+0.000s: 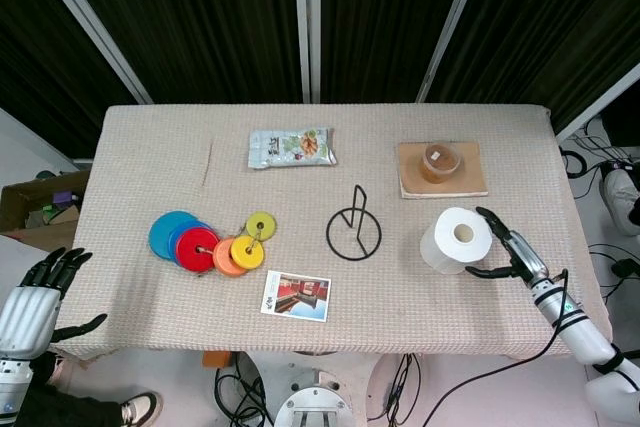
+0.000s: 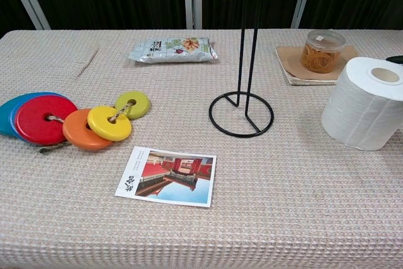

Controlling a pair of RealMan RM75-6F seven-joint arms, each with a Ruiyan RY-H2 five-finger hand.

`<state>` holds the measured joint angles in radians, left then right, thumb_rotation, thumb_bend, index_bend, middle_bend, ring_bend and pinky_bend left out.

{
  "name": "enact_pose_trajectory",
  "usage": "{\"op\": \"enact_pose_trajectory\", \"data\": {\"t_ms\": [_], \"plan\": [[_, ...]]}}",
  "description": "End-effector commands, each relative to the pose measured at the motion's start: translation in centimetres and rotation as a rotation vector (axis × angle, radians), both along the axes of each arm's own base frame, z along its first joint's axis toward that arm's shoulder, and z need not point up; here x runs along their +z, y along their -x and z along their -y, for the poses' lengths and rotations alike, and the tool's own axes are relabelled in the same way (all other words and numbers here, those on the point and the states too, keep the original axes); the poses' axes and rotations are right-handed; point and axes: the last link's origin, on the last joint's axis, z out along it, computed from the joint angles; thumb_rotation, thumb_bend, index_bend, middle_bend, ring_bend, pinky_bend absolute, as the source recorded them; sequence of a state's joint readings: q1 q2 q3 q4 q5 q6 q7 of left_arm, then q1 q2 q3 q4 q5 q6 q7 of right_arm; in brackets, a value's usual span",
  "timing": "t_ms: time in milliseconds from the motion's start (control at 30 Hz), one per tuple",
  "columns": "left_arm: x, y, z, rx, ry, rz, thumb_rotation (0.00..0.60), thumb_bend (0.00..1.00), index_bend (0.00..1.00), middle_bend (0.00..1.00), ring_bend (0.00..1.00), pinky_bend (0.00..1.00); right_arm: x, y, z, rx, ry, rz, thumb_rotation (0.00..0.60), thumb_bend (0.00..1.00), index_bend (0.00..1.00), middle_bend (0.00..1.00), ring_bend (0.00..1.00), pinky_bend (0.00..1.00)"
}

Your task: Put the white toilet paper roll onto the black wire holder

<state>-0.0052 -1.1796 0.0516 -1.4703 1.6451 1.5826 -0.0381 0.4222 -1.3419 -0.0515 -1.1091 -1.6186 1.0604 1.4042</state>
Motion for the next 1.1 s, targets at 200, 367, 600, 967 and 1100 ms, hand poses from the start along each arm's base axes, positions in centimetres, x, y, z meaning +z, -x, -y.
{"op": "enact_pose_trajectory", "data": {"t_ms": [200,367,600,967,1100], "plan": [[0.0,0.1,0.1,0.006,-0.002,0.0,0.473,0.09,0.16,0.15,0.1,0.21,-0.1,0.1,0.2,0.001,0.007,-0.008,0.6,0.0,0.0,0.0,0.0,0.0],[0.0,0.1,0.0,0.005,-0.001,-0.005,0.472,0.09,0.16,0.15,0.1,0.21,-0.3,0.1,0.3,0.001,0.011,-0.009,0.6,0.0,0.0,0.0,0.0,0.0],[0.0,-0.1,-0.4,0.001,0.008,-0.01,0.469,0.09,0.16,0.15,0.1,0.21,-0.4,-0.2,0.8,-0.004,0.016,0.016,0.6,0.0,0.0,0.0,0.0,0.0],[0.1,0.1,-0.6,0.011,0.011,-0.007,0.472,0.09,0.16,0.15,0.1,0.21,-0.9,-0.5,1.4,0.01,-0.04,-0.012,0.6,0.0,0.0,0.0,0.0,0.0],[0.2,0.0,-0.6,0.01,0.009,-0.008,0.471,0.09,0.16,0.15,0.1,0.21,-0.9,-0.6,1.6,0.017,-0.033,-0.048,0.6,0.01,0.0,0.07,0.02,0.05]]}}
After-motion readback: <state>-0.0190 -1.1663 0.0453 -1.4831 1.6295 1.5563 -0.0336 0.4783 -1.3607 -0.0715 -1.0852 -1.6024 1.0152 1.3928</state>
